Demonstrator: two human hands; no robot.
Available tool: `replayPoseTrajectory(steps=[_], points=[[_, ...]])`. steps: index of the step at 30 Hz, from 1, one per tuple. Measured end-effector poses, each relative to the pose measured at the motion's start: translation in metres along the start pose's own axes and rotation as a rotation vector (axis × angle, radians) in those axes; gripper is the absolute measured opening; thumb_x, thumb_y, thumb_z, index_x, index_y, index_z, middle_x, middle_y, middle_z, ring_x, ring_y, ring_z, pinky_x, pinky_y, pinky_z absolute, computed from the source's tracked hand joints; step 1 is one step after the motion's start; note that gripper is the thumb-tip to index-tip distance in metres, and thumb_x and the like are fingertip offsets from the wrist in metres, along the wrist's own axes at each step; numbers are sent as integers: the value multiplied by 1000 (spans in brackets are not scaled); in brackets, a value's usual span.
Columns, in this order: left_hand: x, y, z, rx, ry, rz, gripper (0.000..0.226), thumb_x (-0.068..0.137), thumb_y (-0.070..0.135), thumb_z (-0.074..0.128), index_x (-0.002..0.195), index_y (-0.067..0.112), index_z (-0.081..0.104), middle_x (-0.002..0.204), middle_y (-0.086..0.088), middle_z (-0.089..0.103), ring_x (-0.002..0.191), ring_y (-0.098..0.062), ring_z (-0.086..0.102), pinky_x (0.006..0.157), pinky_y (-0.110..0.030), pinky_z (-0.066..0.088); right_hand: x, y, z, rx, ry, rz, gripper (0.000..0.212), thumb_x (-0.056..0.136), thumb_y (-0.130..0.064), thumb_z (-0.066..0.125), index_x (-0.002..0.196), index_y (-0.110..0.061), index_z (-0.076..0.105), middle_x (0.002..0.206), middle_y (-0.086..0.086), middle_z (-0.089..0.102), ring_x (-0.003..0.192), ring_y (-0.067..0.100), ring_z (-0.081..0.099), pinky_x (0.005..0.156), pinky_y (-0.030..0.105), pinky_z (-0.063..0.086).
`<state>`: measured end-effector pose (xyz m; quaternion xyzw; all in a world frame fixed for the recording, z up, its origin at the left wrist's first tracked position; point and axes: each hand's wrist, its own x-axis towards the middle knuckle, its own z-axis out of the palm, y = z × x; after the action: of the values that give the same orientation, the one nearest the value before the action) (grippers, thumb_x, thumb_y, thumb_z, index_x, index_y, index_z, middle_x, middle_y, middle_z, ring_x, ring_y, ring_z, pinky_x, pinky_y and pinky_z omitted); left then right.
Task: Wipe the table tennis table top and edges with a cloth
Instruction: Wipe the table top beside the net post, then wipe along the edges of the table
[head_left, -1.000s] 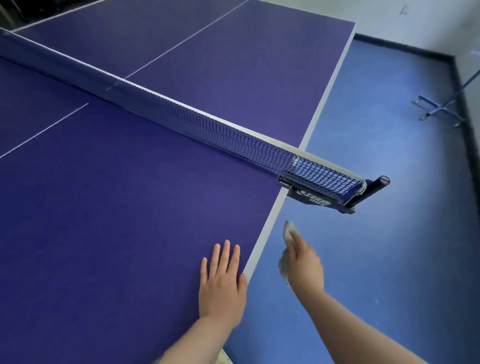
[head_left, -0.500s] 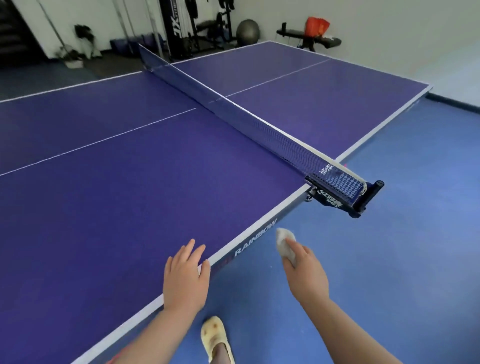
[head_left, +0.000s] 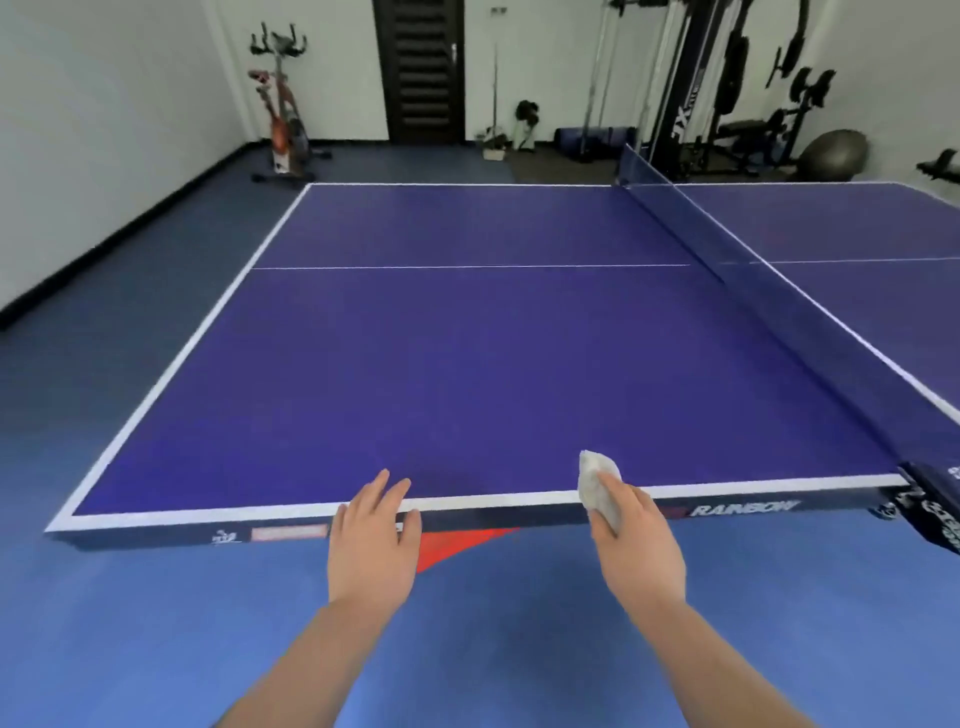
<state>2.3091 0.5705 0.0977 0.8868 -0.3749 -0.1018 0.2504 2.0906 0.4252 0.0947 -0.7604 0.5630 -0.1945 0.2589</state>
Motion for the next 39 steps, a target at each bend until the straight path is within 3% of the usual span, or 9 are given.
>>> replayPoseTrajectory(steps=[7, 13, 19, 25, 31, 39], points=[[-27, -131, -85, -34, 110, -111, 43, 101, 28, 45, 143, 27, 45, 158, 6, 28, 142, -17, 29, 119, -31, 12, -61, -116, 96, -2, -81, -154, 47, 101, -25, 49, 145, -40, 41, 133, -14, 50, 113, 14, 52, 78, 33, 48], [-45, -266, -164, 68, 87, -154, 46, 102, 32, 39, 148, 27, 38, 161, 7, 20, 145, -17, 23, 120, -33, 9, -137, -235, 197, 21, -160, -227, 47, 101, -27, 51, 145, -37, 42, 139, -12, 48, 122, 16, 49, 80, 33, 46], [-47, -358, -217, 67, 74, -165, 44, 101, 28, 44, 145, 24, 44, 159, 4, 27, 144, -18, 27, 120, -32, 5, -181, -314, 260, -8, -200, -263, 50, 101, -30, 50, 149, -36, 38, 143, -13, 46, 126, 15, 48, 87, 32, 47], [-7, -401, -228, 36, 15, -174, 44, 101, 28, 44, 145, 25, 44, 159, 5, 27, 145, -16, 26, 121, -32, 7, -166, -360, 293, -30, -175, -270, 49, 101, -30, 52, 148, -32, 40, 138, -11, 49, 123, 14, 48, 86, 29, 48], [70, -422, -227, 82, -51, -111, 43, 102, 30, 41, 145, 28, 41, 159, 6, 25, 143, -18, 26, 119, -34, 13, -124, -384, 338, -22, -184, -219, 47, 101, -31, 51, 147, -33, 40, 138, -9, 49, 121, 17, 47, 89, 34, 49], [192, -403, -226, 100, -124, 55, 44, 103, 32, 41, 147, 30, 39, 159, 9, 23, 144, -15, 24, 120, -32, 11, -69, -402, 362, -57, -217, -93, 47, 103, -35, 47, 148, -37, 35, 138, -16, 45, 118, 12, 48, 88, 30, 50]])
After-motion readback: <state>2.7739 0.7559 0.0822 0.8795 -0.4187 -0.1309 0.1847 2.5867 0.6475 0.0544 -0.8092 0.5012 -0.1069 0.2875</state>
